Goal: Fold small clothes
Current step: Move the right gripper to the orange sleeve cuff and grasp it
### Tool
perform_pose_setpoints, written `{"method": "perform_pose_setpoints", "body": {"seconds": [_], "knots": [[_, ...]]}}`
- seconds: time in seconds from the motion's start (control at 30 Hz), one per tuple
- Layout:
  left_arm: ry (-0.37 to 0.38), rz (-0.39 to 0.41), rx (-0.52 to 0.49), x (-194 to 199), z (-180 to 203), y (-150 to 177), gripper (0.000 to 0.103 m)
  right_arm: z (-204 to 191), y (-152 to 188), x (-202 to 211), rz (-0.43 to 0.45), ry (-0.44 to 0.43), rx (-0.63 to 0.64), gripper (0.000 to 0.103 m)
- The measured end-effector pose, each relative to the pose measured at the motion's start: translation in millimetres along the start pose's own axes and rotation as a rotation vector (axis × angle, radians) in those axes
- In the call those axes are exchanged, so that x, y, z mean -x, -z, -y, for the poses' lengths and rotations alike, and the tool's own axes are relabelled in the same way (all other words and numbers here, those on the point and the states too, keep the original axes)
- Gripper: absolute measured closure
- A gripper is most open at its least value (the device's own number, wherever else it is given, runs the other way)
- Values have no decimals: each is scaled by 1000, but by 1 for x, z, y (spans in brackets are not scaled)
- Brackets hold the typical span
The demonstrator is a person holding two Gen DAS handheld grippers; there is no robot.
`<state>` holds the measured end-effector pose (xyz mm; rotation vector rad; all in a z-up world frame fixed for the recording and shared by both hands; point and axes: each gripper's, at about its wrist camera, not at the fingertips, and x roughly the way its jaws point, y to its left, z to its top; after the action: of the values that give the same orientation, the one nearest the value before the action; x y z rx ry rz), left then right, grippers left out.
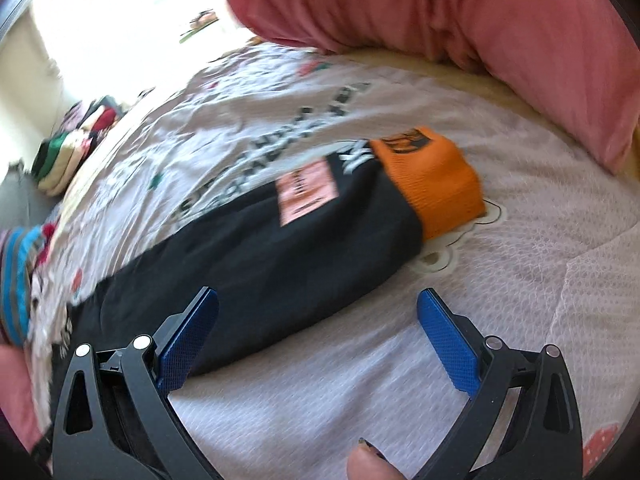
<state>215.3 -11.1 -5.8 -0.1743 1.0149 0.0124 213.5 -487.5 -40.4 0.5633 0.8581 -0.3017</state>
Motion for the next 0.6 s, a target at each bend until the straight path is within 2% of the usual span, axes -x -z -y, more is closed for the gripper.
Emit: {"method": "perform_pose_setpoints", "body": {"seconds": [0.23, 0.3, 0.37, 0.4, 0.47, 0.53, 0.6], "knots": [[-2, -11, 38, -7, -9, -10, 9, 23, -22, -17, 41, -28, -126, 6], [-1, -10, 50, -7, -13, -13, 9, 26, -29, -22, 69, -10, -153, 20], [-2, -3, 68, -5, -17, -13, 9, 32, -33, -24, 103, 5, -190, 46], [5, 1, 79, -4, -19, -12, 9, 37, -34, -23, 117, 1, -206, 52], [26, 9, 102, 0, -23, -10, 9, 44, -34, -24, 134, -20, -235, 72], [38, 11, 116, 1, -26, -8, 9, 42, -34, -21, 149, -59, -221, 80], [45, 10, 131, 3, -28, -6, 9, 36, -34, -14, 168, -91, -192, 83]]}}
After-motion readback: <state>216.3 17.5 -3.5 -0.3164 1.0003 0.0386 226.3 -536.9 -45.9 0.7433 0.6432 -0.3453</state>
